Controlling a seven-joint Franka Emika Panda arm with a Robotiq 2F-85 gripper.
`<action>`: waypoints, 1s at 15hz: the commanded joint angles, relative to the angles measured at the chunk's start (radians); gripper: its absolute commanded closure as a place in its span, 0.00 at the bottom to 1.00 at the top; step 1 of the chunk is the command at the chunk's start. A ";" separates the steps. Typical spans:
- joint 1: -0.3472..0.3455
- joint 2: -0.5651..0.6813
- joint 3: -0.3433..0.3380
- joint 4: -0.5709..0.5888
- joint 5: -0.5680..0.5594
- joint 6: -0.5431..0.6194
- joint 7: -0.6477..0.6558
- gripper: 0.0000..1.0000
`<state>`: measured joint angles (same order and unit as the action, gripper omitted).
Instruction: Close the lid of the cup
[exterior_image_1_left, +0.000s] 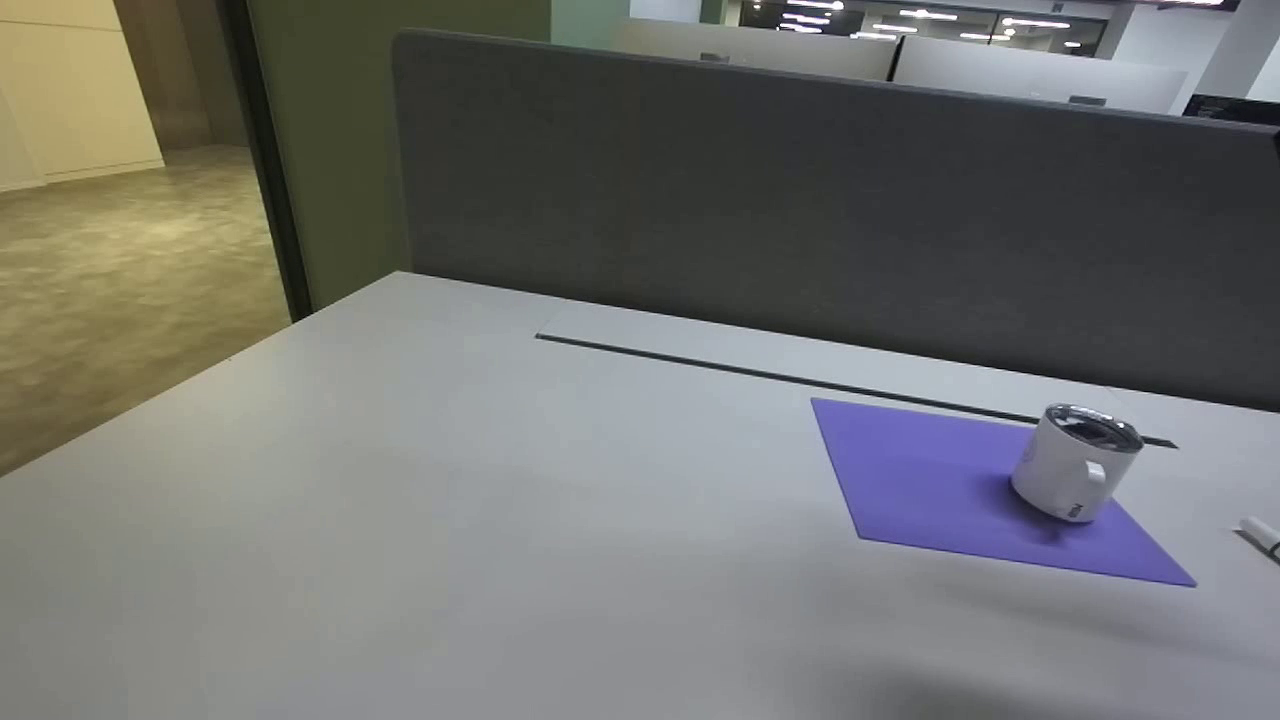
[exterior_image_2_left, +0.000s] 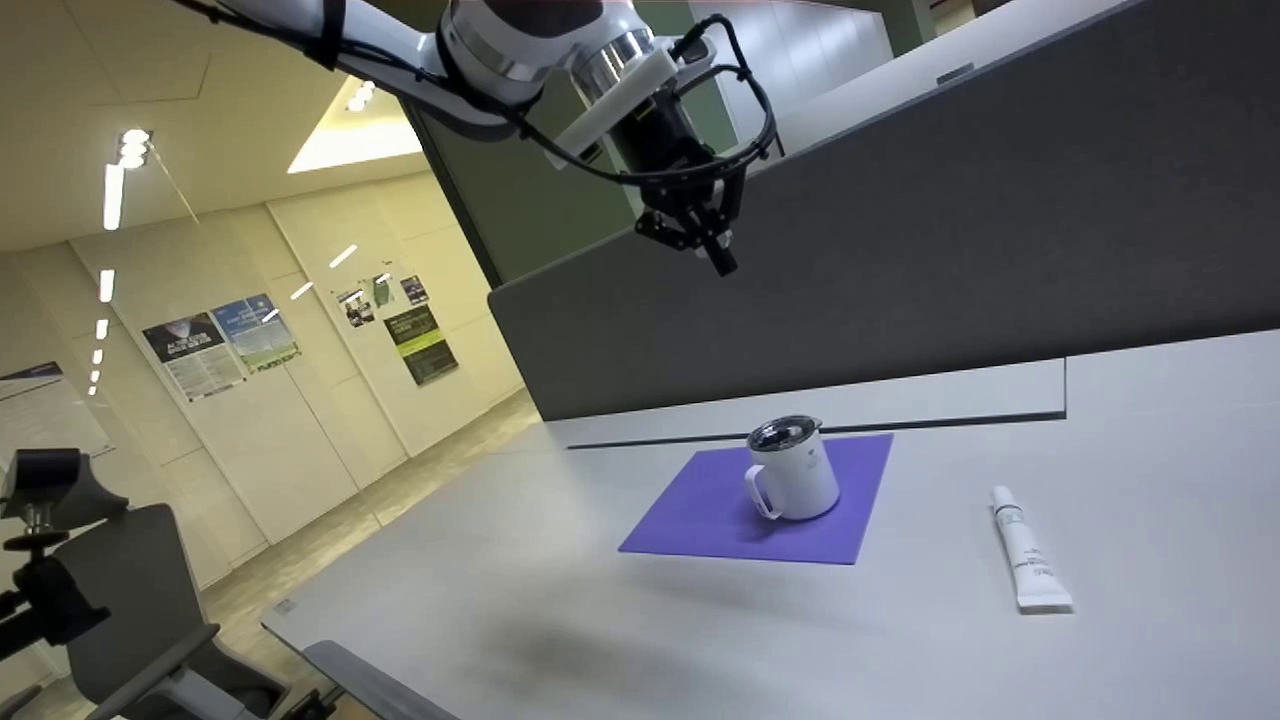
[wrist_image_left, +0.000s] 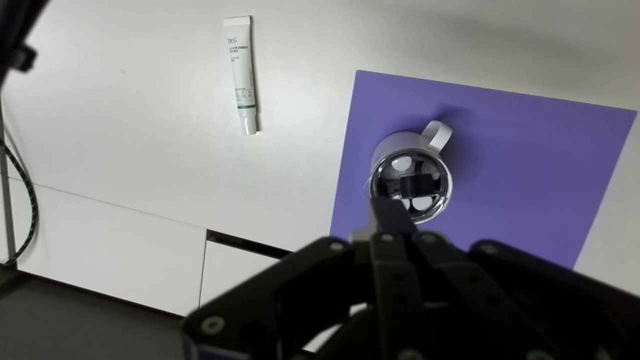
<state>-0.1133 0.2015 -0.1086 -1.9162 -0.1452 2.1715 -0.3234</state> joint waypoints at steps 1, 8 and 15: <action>-0.007 0.000 0.008 0.003 -0.001 -0.005 0.001 0.99; -0.009 0.027 0.007 0.025 0.014 0.017 0.021 1.00; -0.004 0.179 0.028 0.074 0.045 0.167 0.042 1.00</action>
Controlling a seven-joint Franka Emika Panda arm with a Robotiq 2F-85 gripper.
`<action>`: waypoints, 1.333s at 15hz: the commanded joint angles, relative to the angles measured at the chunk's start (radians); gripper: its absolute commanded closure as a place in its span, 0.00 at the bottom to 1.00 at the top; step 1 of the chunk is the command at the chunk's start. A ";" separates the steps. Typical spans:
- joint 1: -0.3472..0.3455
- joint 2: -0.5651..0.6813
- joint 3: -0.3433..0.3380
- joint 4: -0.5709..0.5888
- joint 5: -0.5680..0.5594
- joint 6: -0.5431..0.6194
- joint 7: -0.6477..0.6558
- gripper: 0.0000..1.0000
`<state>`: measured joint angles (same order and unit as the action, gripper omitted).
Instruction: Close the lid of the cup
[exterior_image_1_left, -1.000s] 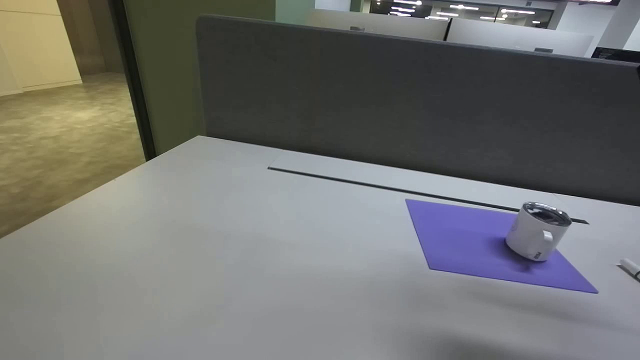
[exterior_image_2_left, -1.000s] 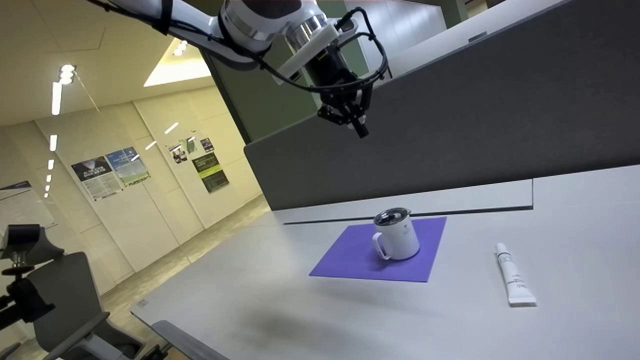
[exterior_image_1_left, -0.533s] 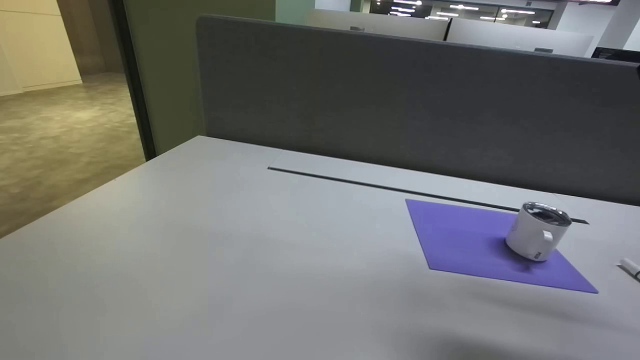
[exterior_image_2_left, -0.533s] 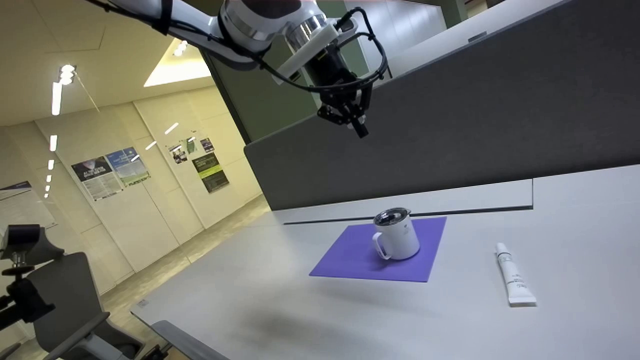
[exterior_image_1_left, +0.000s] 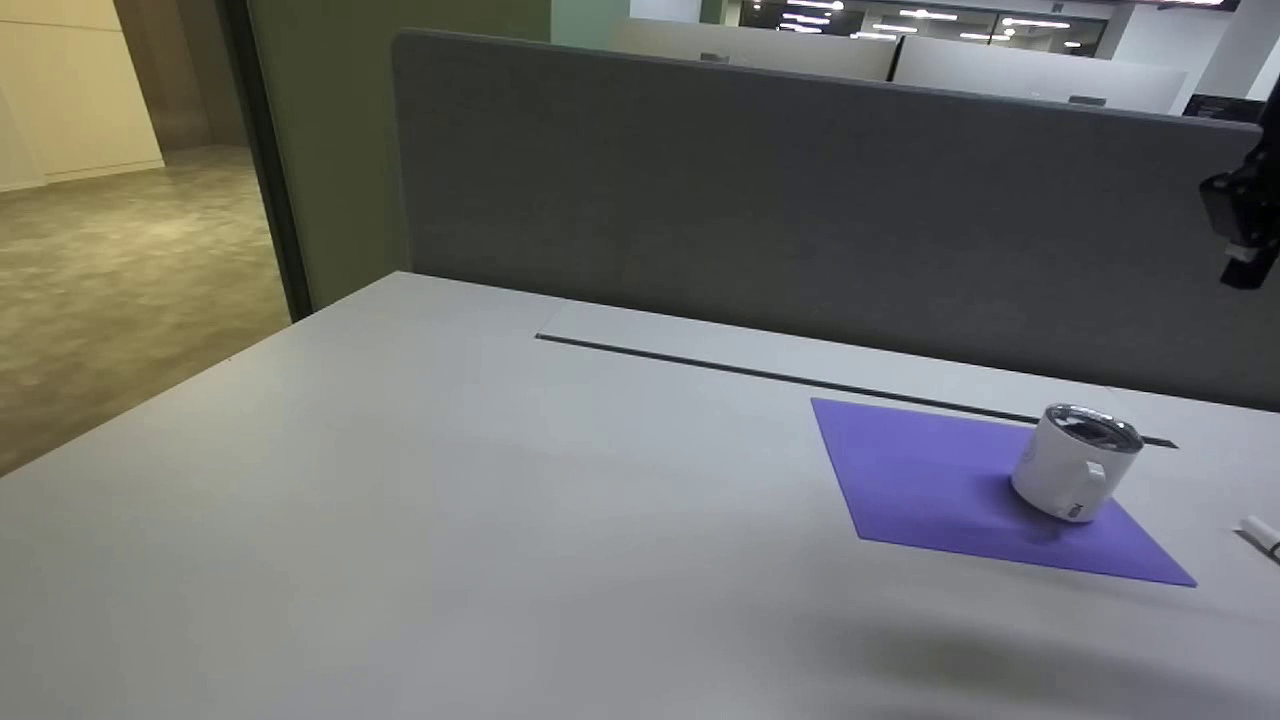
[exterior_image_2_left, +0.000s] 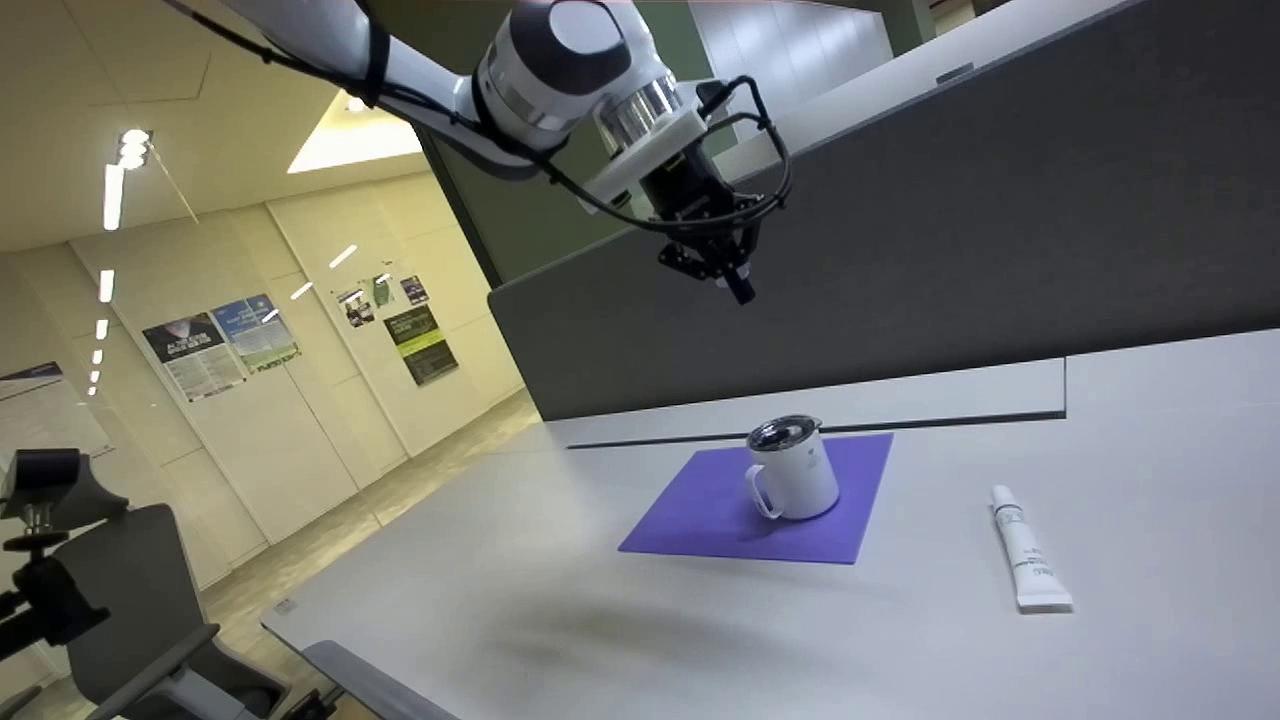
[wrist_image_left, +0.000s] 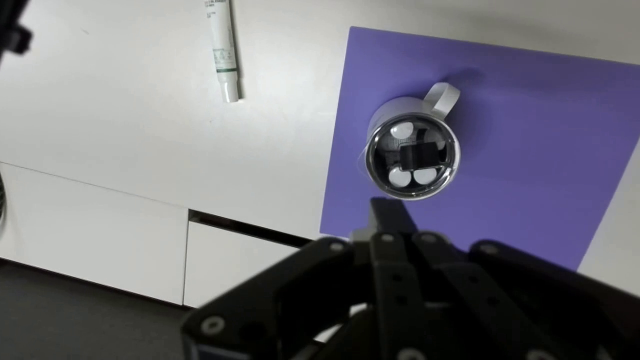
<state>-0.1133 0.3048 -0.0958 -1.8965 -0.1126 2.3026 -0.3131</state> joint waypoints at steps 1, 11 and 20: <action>-0.003 0.096 0.020 0.057 0.012 0.059 0.033 1.00; 0.025 0.249 0.020 0.089 -0.006 0.139 0.124 1.00; 0.037 0.313 0.005 0.105 -0.029 0.155 0.167 1.00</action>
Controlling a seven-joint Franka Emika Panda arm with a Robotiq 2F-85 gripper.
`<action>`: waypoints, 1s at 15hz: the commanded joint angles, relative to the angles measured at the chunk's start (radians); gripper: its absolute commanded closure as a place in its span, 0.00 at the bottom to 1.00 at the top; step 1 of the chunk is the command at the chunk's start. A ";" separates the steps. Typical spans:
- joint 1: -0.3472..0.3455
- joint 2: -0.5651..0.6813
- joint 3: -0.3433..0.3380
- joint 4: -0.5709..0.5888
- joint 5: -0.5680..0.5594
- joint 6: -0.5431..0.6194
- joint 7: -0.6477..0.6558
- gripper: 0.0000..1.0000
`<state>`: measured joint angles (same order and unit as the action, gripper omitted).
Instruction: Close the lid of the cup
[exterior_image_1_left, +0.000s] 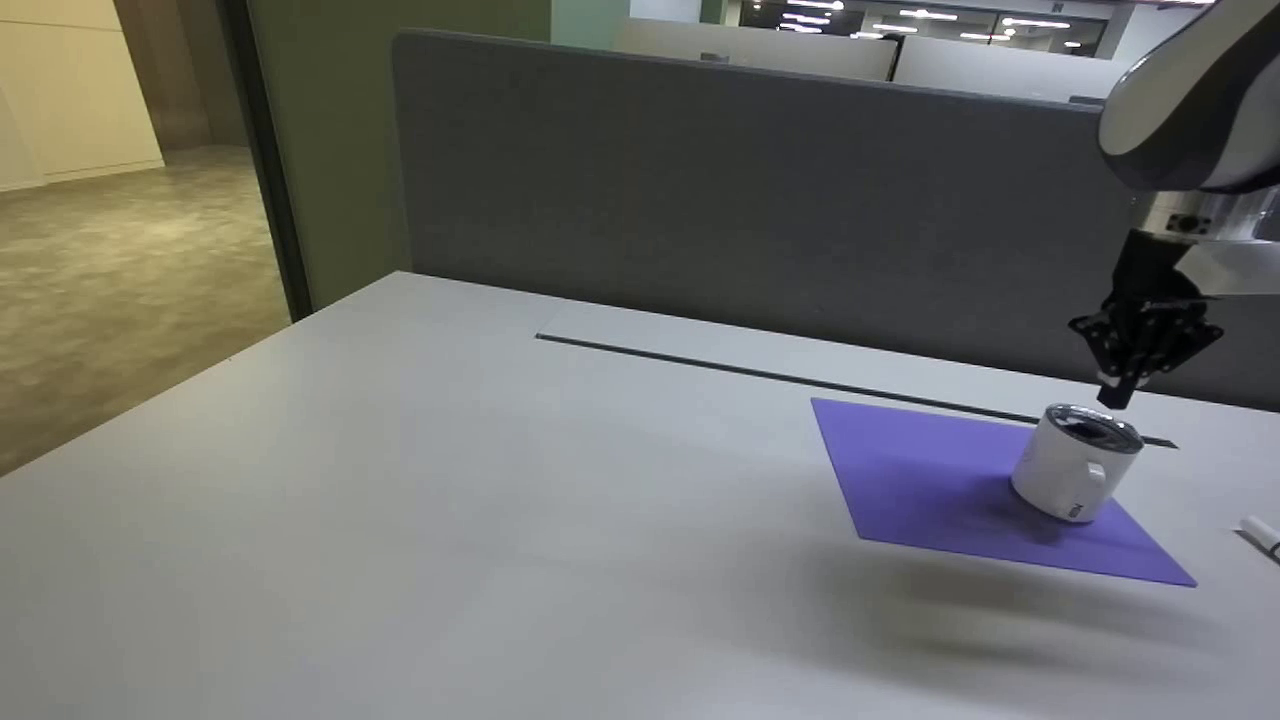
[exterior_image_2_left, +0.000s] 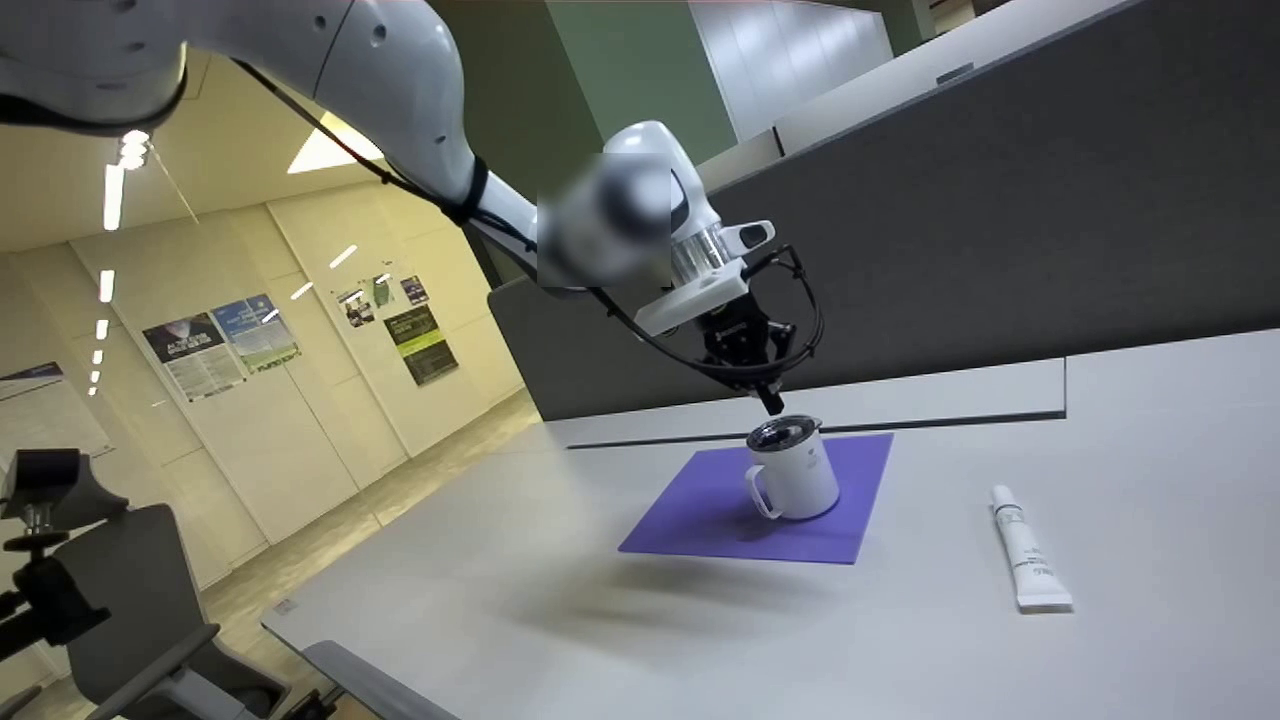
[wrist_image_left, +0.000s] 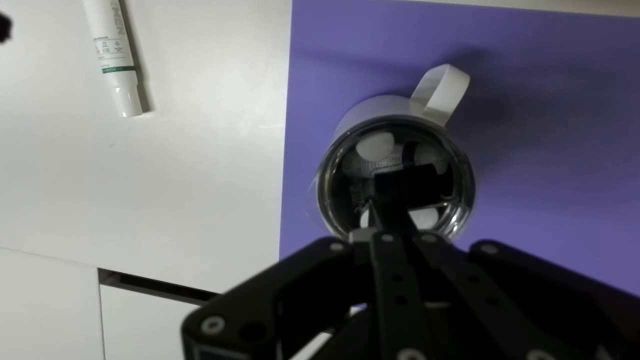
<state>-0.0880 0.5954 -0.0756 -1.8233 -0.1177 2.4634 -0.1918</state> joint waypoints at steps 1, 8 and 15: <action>0.012 0.027 -0.017 0.032 -0.026 -0.003 0.048 1.00; 0.017 0.052 -0.025 0.033 -0.033 0.044 0.062 1.00; 0.019 0.058 -0.010 0.032 -0.027 0.046 0.052 1.00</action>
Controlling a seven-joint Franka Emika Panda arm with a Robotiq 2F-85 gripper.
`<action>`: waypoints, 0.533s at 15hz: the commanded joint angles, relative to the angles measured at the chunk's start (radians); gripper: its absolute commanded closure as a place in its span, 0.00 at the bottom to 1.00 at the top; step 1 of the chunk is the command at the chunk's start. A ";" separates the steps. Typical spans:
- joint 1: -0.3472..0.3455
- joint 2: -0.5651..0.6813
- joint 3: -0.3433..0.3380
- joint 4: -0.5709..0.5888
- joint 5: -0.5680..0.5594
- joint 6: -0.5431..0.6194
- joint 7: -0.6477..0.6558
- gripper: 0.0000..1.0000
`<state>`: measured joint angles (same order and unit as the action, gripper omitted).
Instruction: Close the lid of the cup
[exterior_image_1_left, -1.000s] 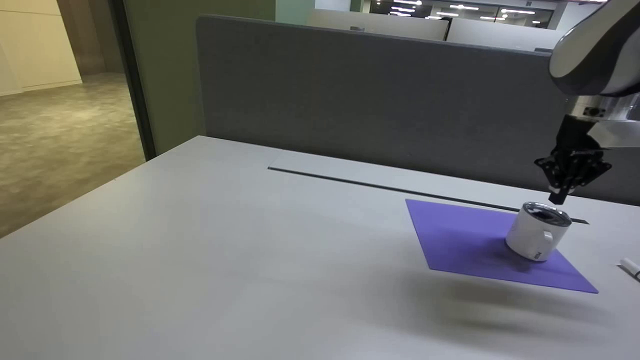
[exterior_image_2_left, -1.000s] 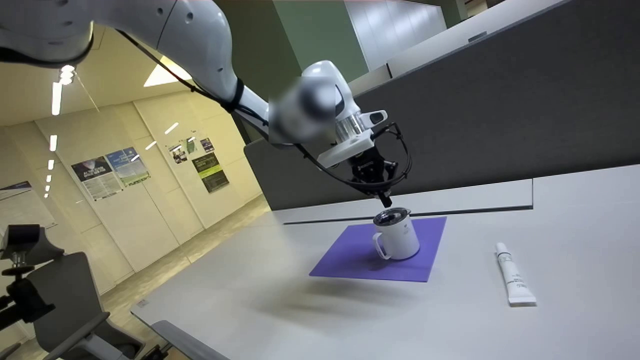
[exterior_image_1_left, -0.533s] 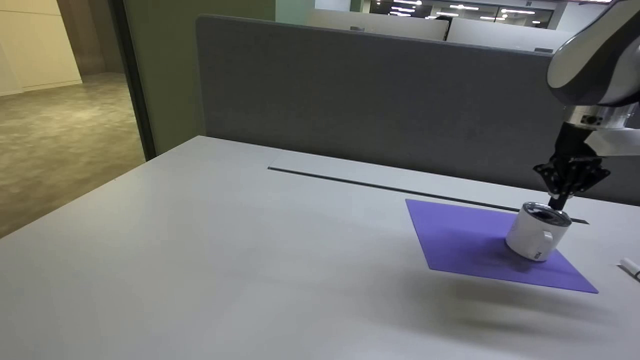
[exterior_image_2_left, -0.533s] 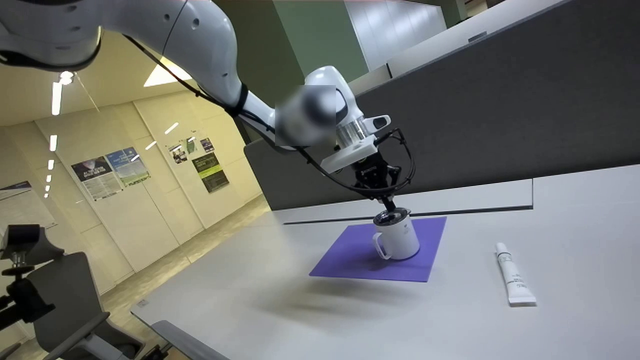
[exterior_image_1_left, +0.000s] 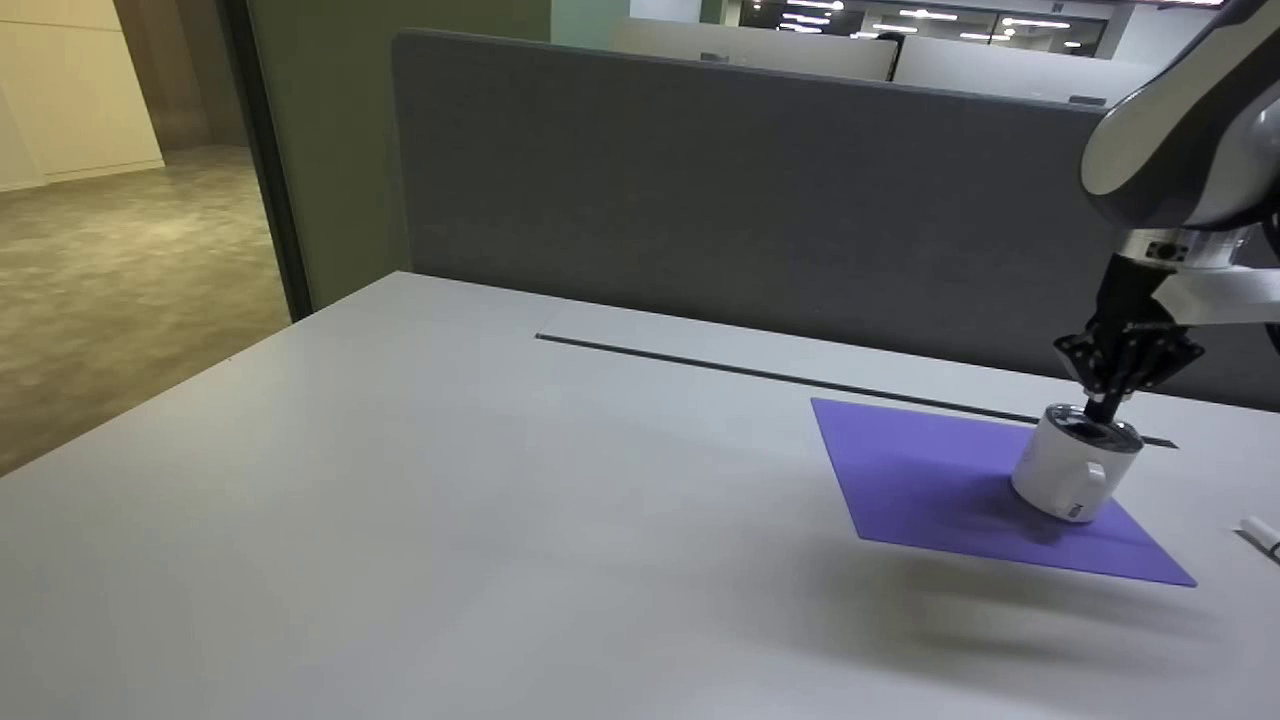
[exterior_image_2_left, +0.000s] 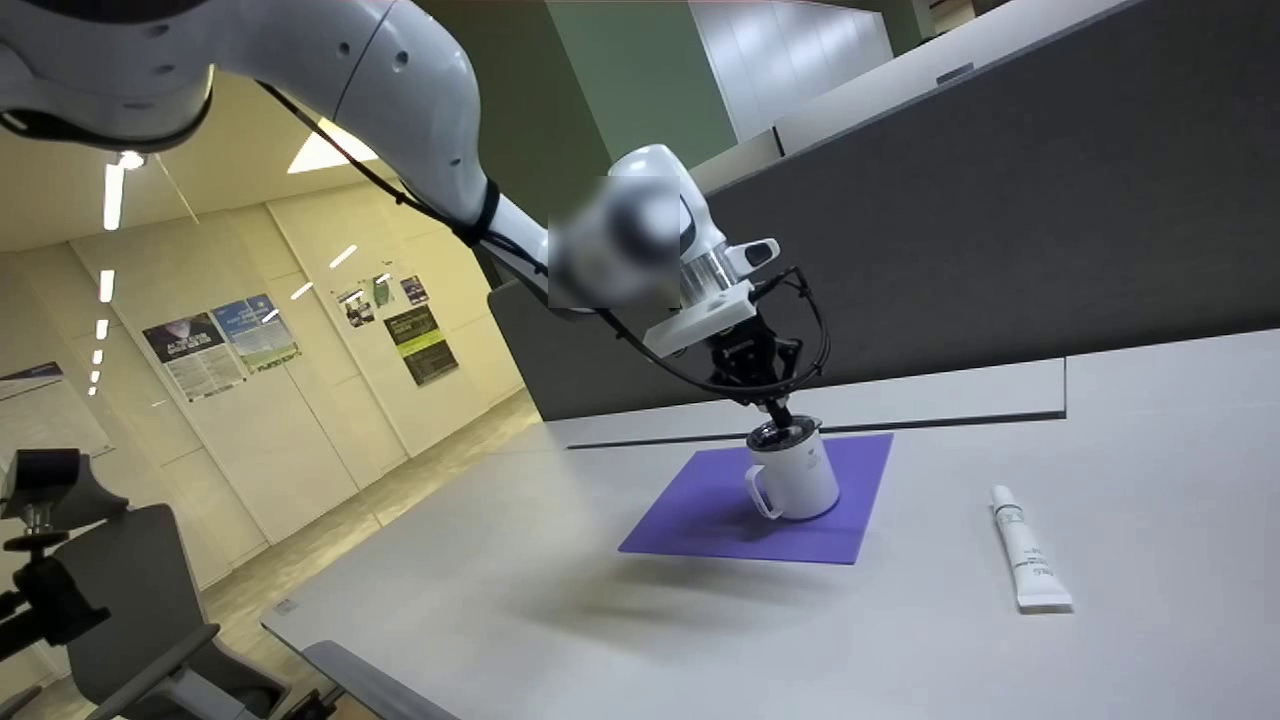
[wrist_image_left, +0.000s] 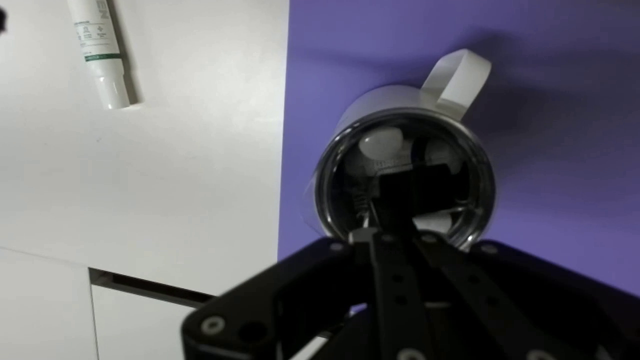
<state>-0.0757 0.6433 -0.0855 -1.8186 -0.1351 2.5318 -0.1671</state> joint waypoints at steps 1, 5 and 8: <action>0.009 0.011 -0.001 0.027 -0.009 -0.024 0.029 1.00; 0.017 0.017 -0.002 0.027 -0.012 -0.027 0.031 1.00; 0.017 0.022 0.001 0.027 -0.008 -0.033 0.028 1.00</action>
<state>-0.0615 0.6523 -0.0852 -1.8186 -0.1351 2.5279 -0.1671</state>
